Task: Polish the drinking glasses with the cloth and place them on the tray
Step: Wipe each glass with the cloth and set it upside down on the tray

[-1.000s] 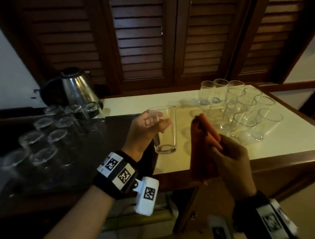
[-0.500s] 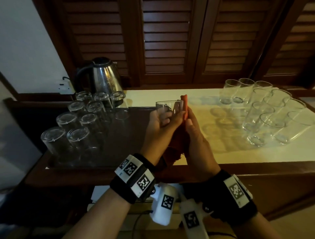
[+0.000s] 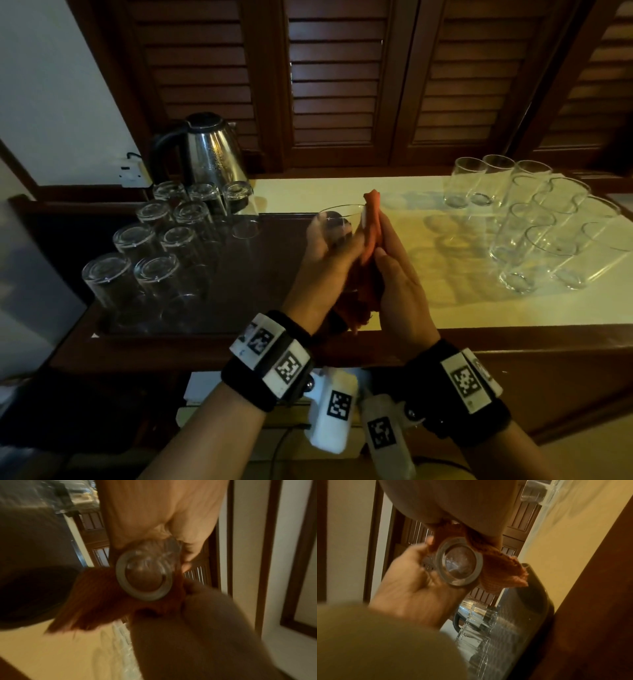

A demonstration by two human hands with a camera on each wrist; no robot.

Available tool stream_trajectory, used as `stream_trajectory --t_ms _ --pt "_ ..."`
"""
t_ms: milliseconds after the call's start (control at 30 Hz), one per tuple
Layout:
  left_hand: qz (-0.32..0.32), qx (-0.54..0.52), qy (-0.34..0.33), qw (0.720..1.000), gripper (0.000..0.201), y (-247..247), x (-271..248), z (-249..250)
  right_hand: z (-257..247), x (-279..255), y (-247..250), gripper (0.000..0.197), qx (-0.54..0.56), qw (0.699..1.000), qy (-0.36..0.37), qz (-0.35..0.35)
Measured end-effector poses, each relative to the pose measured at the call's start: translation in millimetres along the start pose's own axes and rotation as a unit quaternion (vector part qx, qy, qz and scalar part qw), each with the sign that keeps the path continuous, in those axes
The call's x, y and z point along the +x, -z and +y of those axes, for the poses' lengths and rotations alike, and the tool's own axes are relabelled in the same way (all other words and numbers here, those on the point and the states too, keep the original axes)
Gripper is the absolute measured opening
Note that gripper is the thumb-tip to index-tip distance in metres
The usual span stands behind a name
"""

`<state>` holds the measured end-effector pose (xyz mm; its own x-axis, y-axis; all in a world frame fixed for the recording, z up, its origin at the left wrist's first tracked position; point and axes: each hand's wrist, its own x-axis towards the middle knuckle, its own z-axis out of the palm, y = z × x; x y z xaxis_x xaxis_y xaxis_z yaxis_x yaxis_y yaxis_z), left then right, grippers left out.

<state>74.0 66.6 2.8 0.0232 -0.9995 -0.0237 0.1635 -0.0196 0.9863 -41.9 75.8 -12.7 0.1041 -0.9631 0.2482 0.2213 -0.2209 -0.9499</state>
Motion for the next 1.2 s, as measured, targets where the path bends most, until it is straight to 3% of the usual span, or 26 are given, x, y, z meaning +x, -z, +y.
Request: stream_trajectory --t_ms 133,267,400,533,633,700,767,867,933,1000,1100,1133,1200 --pt "0.000 0.039 -0.011 0.999 0.093 -6.8 -4.1 -4.1 -1.6 0.6 1.9 0.047 0.078 0.996 -0.047 -0.007" --pt "-0.073 -0.027 0.025 0.997 0.063 1.6 -3.6 1.1 -9.1 0.2 9.8 0.040 0.182 0.977 -0.108 -0.032" --pt "-0.074 -0.043 0.041 0.996 0.078 3.6 -0.3 1.3 -9.5 2.6 11.2 0.044 0.106 0.993 -0.057 -0.017" --pt "-0.070 -0.046 0.014 0.996 0.063 -0.5 -2.5 -0.4 -4.9 1.5 9.2 0.046 0.066 0.997 -0.009 -0.025" --pt "-0.094 -0.058 0.015 0.994 0.048 1.0 -4.3 -1.0 -6.4 -1.2 7.3 0.040 0.157 0.982 -0.093 -0.048" --pt "-0.109 -0.095 0.042 0.989 0.058 5.2 -4.4 -1.5 -7.4 -0.6 9.5 0.042 0.216 0.965 -0.141 -0.045" --pt "-0.097 -0.084 0.042 0.991 0.057 8.7 -3.2 2.5 -8.3 1.6 12.5 0.041 0.185 0.976 -0.112 -0.019" --pt "-0.068 -0.055 0.027 0.996 0.035 6.9 -3.5 4.5 -6.8 3.4 11.3 0.048 0.038 0.999 0.006 -0.016" --pt "-0.071 -0.019 0.019 0.997 0.047 1.3 -6.2 4.3 -1.2 1.9 7.9 0.051 -0.002 0.999 0.040 -0.035" --pt "-0.060 0.001 0.014 0.998 0.077 -0.3 -8.8 -1.4 -0.3 -0.4 6.4 0.050 0.057 0.998 -0.002 -0.026" --pt "-0.103 -0.071 0.032 0.992 0.071 5.6 -8.9 -7.9 -5.0 -4.0 8.1 0.046 0.233 0.957 -0.161 -0.054" --pt "-0.111 -0.086 0.047 0.989 0.075 9.1 -8.2 -10.4 -6.9 -3.9 9.1 0.045 0.248 0.953 -0.169 -0.050" --pt "-0.097 -0.063 0.051 0.992 0.083 11.0 -9.3 -11.4 -8.3 -1.9 13.2 0.042 0.182 0.976 -0.116 -0.031"
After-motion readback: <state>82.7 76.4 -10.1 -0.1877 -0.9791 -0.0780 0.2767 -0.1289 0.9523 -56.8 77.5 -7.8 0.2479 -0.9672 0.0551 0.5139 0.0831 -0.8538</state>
